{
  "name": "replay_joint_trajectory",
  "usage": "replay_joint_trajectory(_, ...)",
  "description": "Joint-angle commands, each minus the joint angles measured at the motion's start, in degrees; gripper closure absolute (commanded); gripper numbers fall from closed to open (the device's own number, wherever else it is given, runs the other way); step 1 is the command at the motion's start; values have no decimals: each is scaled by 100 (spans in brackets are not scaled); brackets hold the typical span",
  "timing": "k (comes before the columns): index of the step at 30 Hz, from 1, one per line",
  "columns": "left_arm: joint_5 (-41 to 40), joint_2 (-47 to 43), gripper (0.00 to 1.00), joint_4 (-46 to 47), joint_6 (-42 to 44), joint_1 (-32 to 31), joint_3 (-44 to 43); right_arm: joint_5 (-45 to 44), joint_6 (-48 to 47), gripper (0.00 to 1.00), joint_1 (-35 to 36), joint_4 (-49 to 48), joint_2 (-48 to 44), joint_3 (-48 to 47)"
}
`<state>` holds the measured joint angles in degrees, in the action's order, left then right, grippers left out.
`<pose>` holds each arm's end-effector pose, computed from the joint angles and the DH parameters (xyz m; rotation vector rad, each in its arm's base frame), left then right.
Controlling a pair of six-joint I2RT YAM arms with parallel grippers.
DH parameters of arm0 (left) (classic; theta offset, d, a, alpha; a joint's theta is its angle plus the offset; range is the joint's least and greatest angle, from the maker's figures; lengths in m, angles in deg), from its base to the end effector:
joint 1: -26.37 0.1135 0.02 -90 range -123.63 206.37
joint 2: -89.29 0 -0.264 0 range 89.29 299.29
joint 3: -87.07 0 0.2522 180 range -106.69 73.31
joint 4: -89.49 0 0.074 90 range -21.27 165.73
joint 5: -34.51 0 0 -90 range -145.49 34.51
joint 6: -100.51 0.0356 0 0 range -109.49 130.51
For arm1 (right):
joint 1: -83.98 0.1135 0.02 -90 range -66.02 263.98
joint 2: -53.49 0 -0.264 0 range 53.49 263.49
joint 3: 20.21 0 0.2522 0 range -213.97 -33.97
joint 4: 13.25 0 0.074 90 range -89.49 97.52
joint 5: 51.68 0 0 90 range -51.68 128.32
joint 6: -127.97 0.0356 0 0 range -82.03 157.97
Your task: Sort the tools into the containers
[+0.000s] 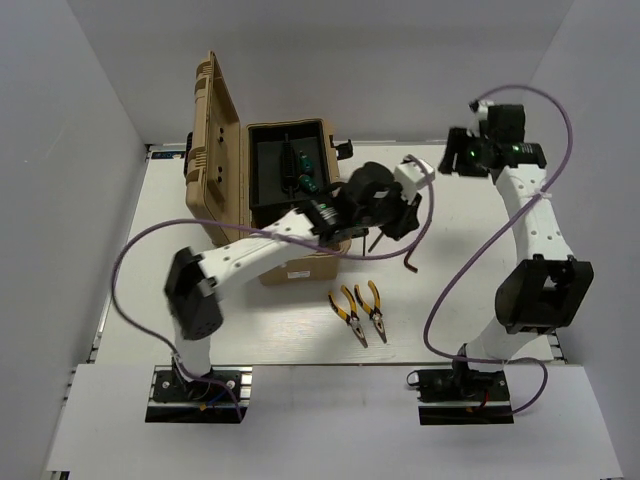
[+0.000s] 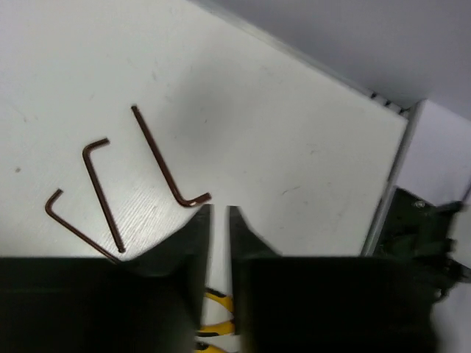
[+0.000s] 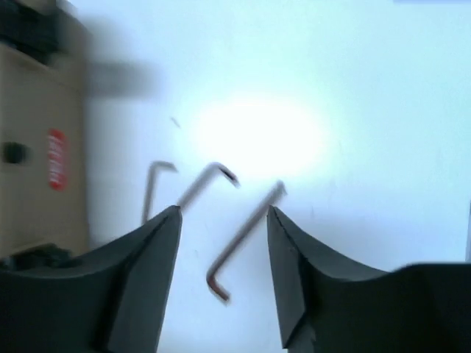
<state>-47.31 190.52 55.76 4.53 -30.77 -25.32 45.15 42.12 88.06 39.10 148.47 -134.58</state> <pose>0.2235 -0.3553 0.3793 0.9781 1.8157 -0.8450 0.3713 0.0307 0.4007 -0.0683 2.1478 0.2116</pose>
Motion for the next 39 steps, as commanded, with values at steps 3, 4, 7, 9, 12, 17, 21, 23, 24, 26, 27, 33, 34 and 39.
replay_joint_trajectory(3, -546, 1476, 39, -920, -360, -25, -1393, 705, -36, 46, -1021, 765, -881, 1517)
replay_joint_trajectory(4, -659, 2070, 39, -1095, -421, -25, -1996, 775, -1, 65, -1084, 703, -980, 1937)
replay_joint_trajectory(7, -966, 2899, 38, -1334, -658, -25, -2713, 960, 87, 87, -1330, 380, -1604, 2650)
replay_joint_trajectory(9, -1072, 3217, 38, -1387, -781, -25, -2942, 1013, 139, 87, -1444, 212, -1972, 3011)
replay_joint_trajectory(12, -1267, 3595, 38, -1457, -835, -25, -3127, 1066, 227, 87, -1629, 26, -2211, 3443)
replay_joint_trajectory(17, -1215, 3729, 38, -1334, -835, -25, -2829, 1391, 298, 87, -1893, -115, -2247, 3760)
replay_joint_trajectory(21, -1153, 3860, 38, -1194, -888, -25, -2828, 1637, 315, 87, -1998, -89, -2194, 3804)
replay_joint_trajectory(23, -1100, 3922, 38, -1194, -888, -25, -2881, 1681, 315, 87, -2025, -106, -2212, 3839)
replay_joint_trajectory(24, -1100, 4000, 38, -1194, -888, -25, -2951, 1699, 333, 87, -2060, -123, -2247, 3874)
replay_joint_trajectory(26, -1100, 4098, 39, -1194, -940, -25, -3030, 1804, 333, 87, -2069, -132, -2247, 3901)
replay_joint_trajectory(27, -1152, 4185, 39, -1246, -940, -25, -3083, 1839, 342, 87, -2086, -158, -2256, 3909)
replay_joint_trajectory(33, -1363, 4432, 42, -1299, -993, -25, -3145, 2058, 368, 87, -2148, -203, -2335, 3997)
replay_joint_trajectory(34, -1503, 4432, 43, -1299, -993, -25, -3145, 2085, 377, 87, -2174, -211, -2370, 4023)
replay_joint_trajectory(39, -1785, 4546, 47, -1404, -1046, -25, -3145, 2217, 403, 86, -2227, -229, -2414, 4041)
